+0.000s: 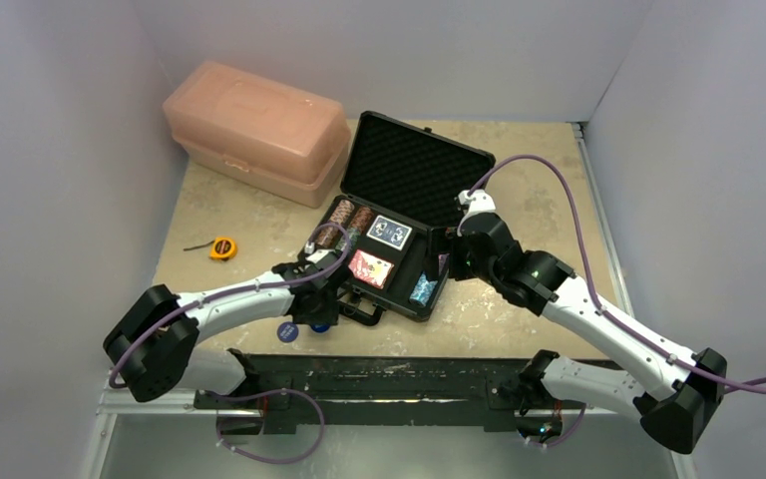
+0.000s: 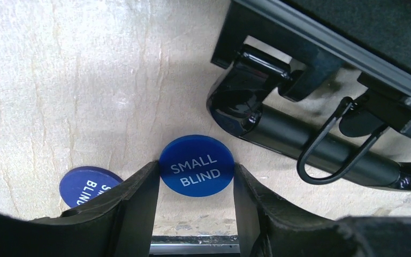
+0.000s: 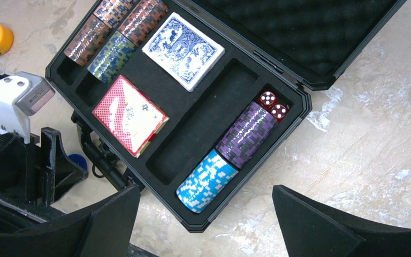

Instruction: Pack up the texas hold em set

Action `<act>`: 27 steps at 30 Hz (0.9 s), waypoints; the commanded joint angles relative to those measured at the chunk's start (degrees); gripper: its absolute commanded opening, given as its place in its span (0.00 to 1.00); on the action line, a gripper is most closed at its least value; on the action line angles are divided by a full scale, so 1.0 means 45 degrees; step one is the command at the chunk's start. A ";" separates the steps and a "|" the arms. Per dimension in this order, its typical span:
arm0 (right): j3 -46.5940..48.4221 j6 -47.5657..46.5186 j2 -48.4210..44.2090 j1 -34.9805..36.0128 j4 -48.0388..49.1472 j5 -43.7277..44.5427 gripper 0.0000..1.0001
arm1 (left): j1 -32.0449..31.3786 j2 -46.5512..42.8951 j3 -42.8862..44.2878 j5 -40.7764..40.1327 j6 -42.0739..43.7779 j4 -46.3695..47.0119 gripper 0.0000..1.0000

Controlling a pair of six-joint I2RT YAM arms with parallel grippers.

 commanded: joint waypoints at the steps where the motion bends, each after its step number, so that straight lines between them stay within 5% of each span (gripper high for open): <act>1: 0.0272 0.0064 -0.0014 -0.0042 0.0339 -0.0141 0.99 | -0.0274 -0.0566 -0.0075 0.0098 0.0071 0.0027 0.34; 27: 0.0448 0.0444 -0.0030 -0.0031 0.0259 -0.0117 0.99 | -0.0604 -0.2469 0.2967 -0.0163 0.1253 -0.2406 0.32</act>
